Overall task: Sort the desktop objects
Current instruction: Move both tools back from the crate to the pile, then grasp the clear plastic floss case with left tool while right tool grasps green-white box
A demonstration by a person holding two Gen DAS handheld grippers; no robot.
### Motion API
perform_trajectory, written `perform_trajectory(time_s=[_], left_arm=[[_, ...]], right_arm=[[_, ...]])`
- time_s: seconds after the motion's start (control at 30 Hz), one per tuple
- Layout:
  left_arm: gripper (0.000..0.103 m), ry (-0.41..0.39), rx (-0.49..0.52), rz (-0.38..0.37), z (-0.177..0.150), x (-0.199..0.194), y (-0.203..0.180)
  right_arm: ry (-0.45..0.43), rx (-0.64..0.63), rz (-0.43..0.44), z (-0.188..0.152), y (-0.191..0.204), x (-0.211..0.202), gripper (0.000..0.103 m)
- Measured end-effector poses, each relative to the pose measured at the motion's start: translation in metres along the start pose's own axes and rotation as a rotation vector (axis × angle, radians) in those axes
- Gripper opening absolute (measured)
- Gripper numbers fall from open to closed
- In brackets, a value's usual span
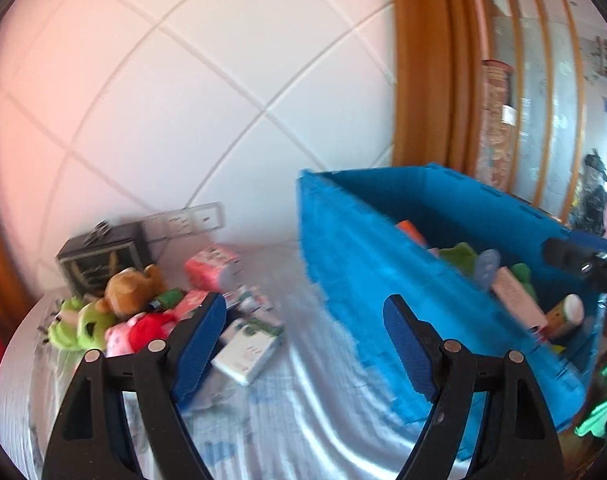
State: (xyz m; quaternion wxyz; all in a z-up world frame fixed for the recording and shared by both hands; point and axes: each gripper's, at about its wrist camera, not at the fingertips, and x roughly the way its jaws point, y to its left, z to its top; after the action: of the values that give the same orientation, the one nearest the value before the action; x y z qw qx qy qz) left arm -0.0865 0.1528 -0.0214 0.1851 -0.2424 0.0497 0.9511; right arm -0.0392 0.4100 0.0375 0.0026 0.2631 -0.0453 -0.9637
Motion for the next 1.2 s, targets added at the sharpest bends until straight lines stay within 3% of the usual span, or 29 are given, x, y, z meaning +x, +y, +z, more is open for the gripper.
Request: perform_trajectory(time_s=[0.33, 0.5, 0.67, 0.9, 1.07, 1.2], left_arm=[[0.081, 0.187, -0.187, 0.185, -0.073, 0.021, 0.149], [0.081, 0.292, -0.301, 0.288, -0.115, 0.038, 0.213], [0.081, 0.402, -0.417, 0.372, -0.155, 0.061, 0.267], [0.081, 0.511, -0.525, 0.375, -0.177, 0.112, 0.292], [0.081, 0.521, -0.553, 0.33, -0.164, 0.162, 0.29], [0.081, 0.547, -0.589, 0.347, -0.155, 0.21, 0.295]], right_arm=[[-0.007, -0.101, 0.182, -0.001, 0.11, 0.028, 0.103], [0.096, -0.133, 0.246, -0.02, 0.156, 0.076, 0.103], [0.238, -0.155, 0.25, -0.051, 0.181, 0.135, 0.103], [0.42, -0.132, 0.218, -0.09, 0.182, 0.222, 0.103], [0.54, -0.095, 0.168, -0.114, 0.17, 0.28, 0.103], [0.594, -0.076, 0.149, -0.123, 0.164, 0.312, 0.103]])
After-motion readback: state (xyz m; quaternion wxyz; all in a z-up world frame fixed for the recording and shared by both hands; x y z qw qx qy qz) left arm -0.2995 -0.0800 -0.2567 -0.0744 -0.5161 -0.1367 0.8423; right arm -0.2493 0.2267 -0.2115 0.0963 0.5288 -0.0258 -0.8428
